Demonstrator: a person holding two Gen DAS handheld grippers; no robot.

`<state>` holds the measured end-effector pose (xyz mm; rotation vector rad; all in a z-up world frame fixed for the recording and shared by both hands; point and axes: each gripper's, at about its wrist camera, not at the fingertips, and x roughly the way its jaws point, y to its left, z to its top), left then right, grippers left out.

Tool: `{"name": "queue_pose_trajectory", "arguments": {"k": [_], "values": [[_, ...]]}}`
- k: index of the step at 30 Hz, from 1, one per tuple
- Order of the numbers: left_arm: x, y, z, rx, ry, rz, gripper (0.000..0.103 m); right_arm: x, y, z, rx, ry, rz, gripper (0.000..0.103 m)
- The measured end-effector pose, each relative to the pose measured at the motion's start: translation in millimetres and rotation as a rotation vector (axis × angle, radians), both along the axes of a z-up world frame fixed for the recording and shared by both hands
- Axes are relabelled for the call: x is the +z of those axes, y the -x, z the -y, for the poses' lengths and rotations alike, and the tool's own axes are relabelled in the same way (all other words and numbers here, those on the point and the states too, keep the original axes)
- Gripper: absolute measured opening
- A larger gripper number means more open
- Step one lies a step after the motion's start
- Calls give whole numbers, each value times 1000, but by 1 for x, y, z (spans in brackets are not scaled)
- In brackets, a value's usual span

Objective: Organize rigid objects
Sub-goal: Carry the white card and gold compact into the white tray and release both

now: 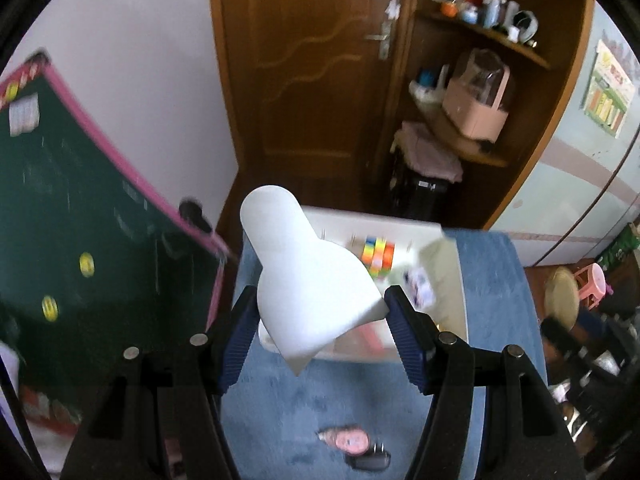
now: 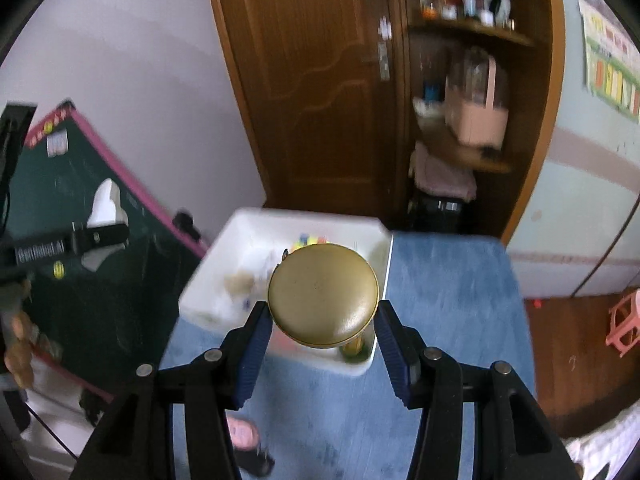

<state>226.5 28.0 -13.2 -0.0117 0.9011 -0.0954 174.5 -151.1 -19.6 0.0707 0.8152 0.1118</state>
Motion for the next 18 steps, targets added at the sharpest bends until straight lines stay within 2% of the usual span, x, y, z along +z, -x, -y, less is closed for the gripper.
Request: {"name": "queue_pose_trajectory", "arguments": {"k": [5, 9, 14, 18], "values": [[19, -32, 6, -32, -33, 54, 67, 46, -42, -1, -9, 13, 76, 53], [10, -64, 8, -53, -62, 44, 67, 55, -80, -7, -25, 37, 100, 53], [-27, -109, 11, -78, -96, -29, 67, 26, -130, -12, -49, 29, 39, 53], [-73, -138, 15, -97, -117, -113, 67, -21, -159, -20, -75, 48, -52, 53]]}}
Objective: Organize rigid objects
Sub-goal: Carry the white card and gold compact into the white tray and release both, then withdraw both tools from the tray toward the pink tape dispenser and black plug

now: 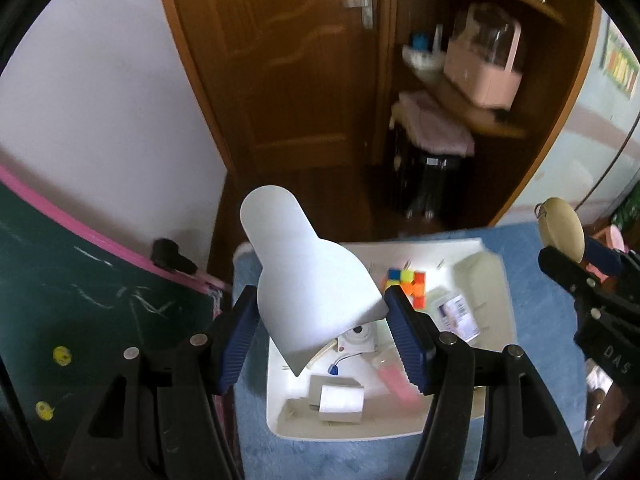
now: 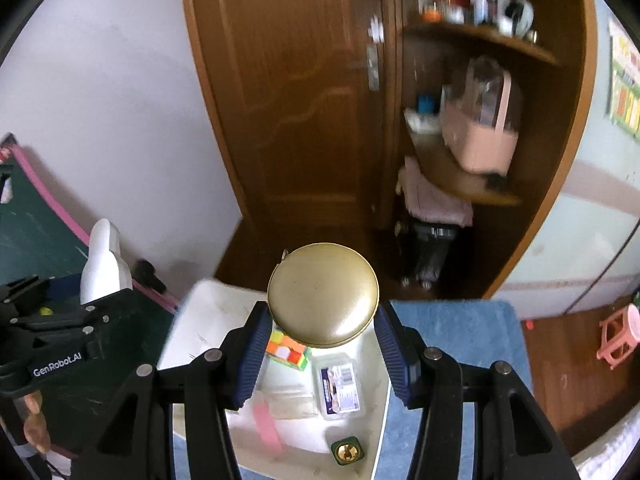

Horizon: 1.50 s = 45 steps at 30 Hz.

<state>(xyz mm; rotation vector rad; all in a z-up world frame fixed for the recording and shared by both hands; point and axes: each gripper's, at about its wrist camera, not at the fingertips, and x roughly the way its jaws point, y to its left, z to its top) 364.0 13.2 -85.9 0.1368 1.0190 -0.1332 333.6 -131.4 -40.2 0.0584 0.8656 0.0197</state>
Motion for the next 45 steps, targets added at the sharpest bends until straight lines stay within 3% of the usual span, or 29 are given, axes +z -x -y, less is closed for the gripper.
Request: {"name": "queue_pose_trajectory", "arguments": {"k": [7, 11, 17, 26, 31, 45], "values": [[-80, -30, 14, -43, -80, -109, 67, -97, -23, -11, -15, 50, -181, 53], [-110, -40, 21, -71, -112, -153, 67, -143, -30, -12, -23, 72, -275, 53], [-138, -46, 27, -95, -142, -186, 67, -174, -37, -15, -23, 78, -345, 53], [-150, -48, 35, -126, -168, -185, 67, -181, -41, -15, -16, 80, -363, 53], [-147, -46, 37, -133, -162, -199, 81, -176, -35, -16, -13, 57, -343, 57], [-76, -8, 32, -131, -98, -69, 86, -131, 16, -15, 20, 12, -242, 59]]}}
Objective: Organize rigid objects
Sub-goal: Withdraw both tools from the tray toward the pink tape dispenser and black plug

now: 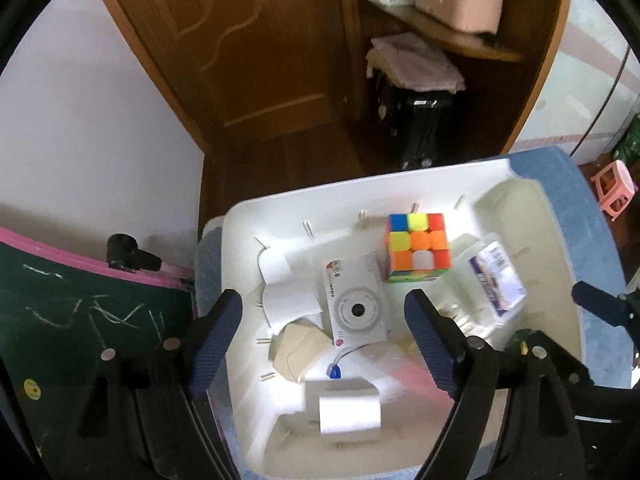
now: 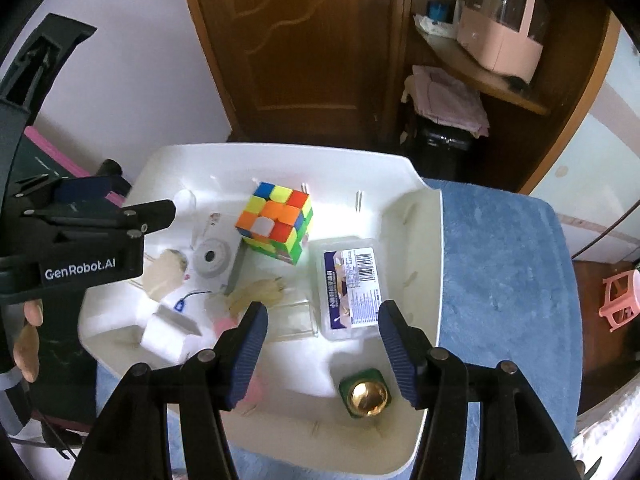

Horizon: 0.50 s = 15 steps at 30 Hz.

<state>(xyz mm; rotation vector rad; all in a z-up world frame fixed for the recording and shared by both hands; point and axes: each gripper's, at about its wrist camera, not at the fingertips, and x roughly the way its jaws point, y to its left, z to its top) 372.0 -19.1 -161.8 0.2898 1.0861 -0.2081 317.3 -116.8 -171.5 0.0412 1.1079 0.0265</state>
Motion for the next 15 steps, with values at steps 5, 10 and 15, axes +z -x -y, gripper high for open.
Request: {"name": "queue_pose_trajectory", "arguments": {"k": [5, 10, 15], "values": [[34, 27, 0, -16, 21, 62, 86, 26, 22, -1, 11, -10, 55, 59], [62, 56, -4, -25, 52, 100, 86, 55, 51, -4, 28, -28, 109, 60], [83, 87, -10, -23, 82, 127, 95, 78, 86, -8, 52, -29, 162, 65]]}}
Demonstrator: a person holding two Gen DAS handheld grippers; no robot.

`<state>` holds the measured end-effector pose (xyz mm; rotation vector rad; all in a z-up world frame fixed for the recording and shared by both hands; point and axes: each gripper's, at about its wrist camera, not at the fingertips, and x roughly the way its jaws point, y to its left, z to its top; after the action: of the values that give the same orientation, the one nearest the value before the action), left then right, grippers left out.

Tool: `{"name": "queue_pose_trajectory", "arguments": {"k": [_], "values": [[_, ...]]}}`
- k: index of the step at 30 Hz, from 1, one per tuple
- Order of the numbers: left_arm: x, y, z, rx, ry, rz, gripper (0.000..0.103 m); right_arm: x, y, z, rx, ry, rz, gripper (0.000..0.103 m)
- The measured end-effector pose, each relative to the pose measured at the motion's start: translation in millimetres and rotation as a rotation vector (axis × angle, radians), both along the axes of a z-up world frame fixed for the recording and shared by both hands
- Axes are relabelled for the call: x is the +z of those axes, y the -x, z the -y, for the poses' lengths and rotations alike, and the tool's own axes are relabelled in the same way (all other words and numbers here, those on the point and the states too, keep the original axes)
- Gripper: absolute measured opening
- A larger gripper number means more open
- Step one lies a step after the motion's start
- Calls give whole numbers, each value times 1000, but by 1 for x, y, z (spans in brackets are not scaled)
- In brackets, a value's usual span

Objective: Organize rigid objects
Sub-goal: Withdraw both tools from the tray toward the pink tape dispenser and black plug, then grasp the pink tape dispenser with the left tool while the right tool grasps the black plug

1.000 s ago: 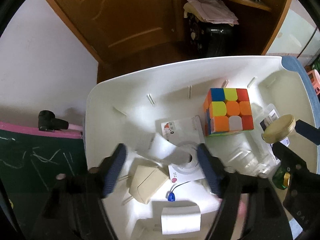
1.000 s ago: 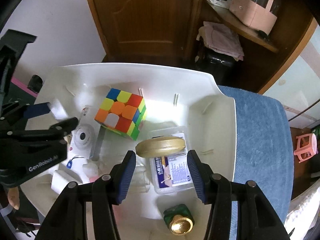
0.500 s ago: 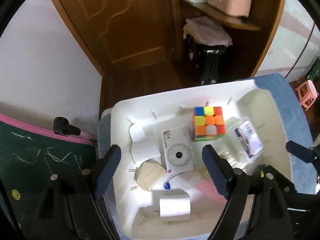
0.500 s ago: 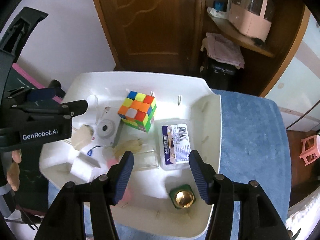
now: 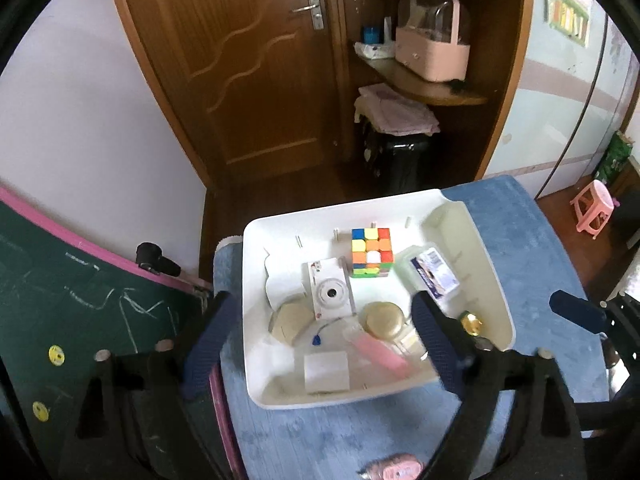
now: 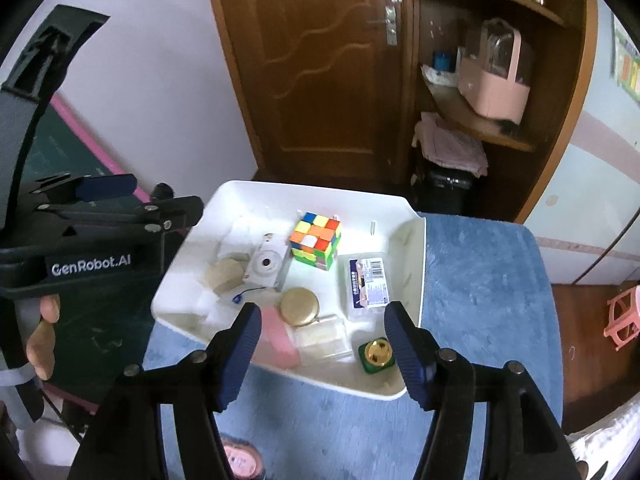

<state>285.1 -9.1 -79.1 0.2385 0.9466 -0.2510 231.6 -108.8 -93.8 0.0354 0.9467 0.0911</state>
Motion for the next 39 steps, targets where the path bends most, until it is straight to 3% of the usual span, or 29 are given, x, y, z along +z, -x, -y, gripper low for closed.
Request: {"name": "queue_pose_trajectory", "arguments": {"k": [8, 15, 22, 29, 34, 39], "values": [[12, 45, -8, -17, 24, 15, 95, 17, 60, -6, 51, -6, 53, 66], [-4, 82, -7, -105, 3, -6, 95, -1, 106, -10, 103, 24, 43, 69], [-53, 109, -2, -238, -62, -116, 95, -44, 136, -15, 101, 14, -42, 69], [-122, 129, -1, -386, -167, -279, 95, -95, 161, -28, 117, -25, -114, 69], [-170, 140, -6, -427, -209, -386, 95, -137, 179, -37, 159, -19, -168, 69], [-194, 140, -3, -449, -220, -425, 95, -165, 187, -44, 190, -5, -205, 69]]}}
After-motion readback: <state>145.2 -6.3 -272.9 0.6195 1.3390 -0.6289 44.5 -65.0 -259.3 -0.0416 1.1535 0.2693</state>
